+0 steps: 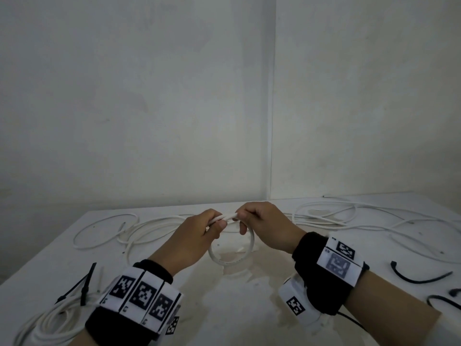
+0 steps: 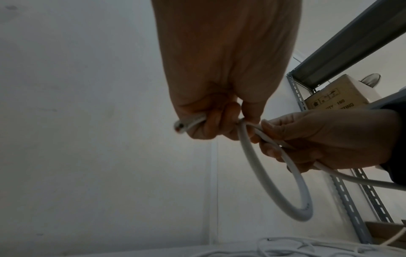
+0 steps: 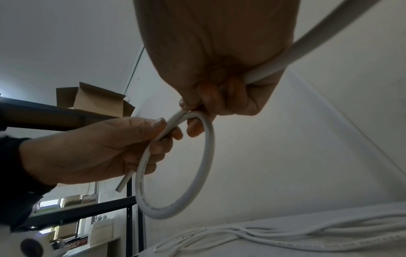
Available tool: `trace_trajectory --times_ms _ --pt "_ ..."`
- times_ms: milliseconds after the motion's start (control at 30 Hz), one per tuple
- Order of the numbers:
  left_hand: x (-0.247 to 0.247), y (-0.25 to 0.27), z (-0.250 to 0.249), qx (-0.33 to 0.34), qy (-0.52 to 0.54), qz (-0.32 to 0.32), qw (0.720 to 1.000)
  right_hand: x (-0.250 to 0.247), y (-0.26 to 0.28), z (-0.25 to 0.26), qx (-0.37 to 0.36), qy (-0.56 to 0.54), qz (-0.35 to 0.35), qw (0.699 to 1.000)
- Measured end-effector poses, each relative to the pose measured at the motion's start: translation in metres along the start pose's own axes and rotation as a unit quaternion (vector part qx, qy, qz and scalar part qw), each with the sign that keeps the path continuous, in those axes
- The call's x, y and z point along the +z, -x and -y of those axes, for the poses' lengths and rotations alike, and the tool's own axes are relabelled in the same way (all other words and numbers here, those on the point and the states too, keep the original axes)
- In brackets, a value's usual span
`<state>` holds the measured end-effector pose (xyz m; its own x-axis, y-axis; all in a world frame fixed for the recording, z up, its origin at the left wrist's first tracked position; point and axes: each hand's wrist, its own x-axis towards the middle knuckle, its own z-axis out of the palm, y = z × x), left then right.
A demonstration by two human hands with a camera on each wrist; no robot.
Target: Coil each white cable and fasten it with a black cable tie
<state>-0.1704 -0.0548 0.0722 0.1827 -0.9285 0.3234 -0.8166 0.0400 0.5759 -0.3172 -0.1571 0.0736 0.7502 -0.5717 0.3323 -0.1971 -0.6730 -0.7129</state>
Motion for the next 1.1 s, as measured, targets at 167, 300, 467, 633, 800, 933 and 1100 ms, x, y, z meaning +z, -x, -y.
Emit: trace_trajectory --times_ms 167,300,467,633,800,933,1100 --pt "0.0013 0.0004 -0.0004 0.008 -0.103 -0.004 0.995 0.0004 0.0018 0.0005 0.006 0.01 0.042 0.999" --pt "0.0015 0.0013 0.0028 0.009 -0.07 -0.013 0.997 -0.0038 0.0011 -0.0028 -0.007 0.016 0.067 0.998" --pt "0.0038 0.0007 0.0049 -0.004 0.019 -0.051 0.999 -0.0059 -0.0001 -0.0047 0.005 -0.053 0.059 0.997" --pt "0.0014 0.0006 0.0013 -0.014 0.045 -0.111 0.993 -0.009 0.0005 0.0002 0.024 -0.106 0.031 0.994" --pt "0.0017 0.0013 -0.0014 -0.025 0.048 -0.12 0.991 -0.0073 0.0018 0.0036 0.025 -0.088 0.033 0.995" --pt "0.0043 0.0043 -0.0026 -0.019 0.046 -0.118 0.992 -0.0065 -0.0004 0.004 0.001 -0.005 0.04 0.999" --pt "0.0027 0.0045 -0.0037 -0.065 0.043 -0.092 0.993 -0.0061 -0.0023 -0.002 0.003 0.019 0.007 1.0"
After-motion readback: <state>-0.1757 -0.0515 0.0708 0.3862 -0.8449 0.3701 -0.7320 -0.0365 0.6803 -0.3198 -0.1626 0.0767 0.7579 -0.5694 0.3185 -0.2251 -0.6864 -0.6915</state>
